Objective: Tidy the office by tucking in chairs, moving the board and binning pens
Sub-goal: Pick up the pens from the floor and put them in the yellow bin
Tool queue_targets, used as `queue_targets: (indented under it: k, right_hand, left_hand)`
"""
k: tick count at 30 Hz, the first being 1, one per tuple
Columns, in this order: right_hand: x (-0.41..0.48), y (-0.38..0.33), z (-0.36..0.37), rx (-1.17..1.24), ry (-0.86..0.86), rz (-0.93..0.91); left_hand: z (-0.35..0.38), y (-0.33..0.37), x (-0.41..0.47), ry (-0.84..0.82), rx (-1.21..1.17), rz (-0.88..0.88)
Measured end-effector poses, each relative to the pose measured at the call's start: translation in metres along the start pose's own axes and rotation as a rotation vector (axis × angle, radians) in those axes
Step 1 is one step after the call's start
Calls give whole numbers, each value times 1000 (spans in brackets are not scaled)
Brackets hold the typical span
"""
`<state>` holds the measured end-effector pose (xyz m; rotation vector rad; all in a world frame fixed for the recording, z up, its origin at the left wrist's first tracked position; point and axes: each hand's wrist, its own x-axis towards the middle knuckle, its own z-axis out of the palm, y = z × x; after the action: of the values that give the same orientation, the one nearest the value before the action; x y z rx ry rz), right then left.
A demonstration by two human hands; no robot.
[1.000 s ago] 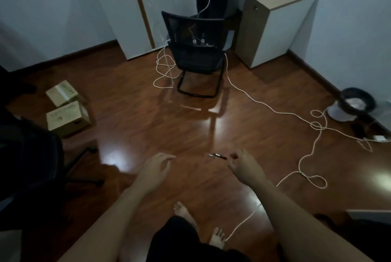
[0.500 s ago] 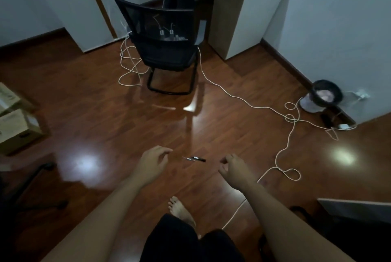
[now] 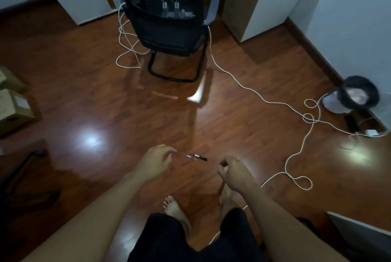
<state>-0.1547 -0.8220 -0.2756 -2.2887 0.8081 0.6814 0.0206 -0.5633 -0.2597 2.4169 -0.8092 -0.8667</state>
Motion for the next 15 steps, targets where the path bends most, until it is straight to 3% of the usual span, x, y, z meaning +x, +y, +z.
queue_targets:
  k: [7, 15]
  right_hand:
    - [170, 69, 95, -2, -109, 4]
    - [389, 209, 311, -62, -239, 51]
  left_hand:
    - [139, -78, 125, -30, -62, -85]
    - [364, -223, 266, -138, 7, -209]
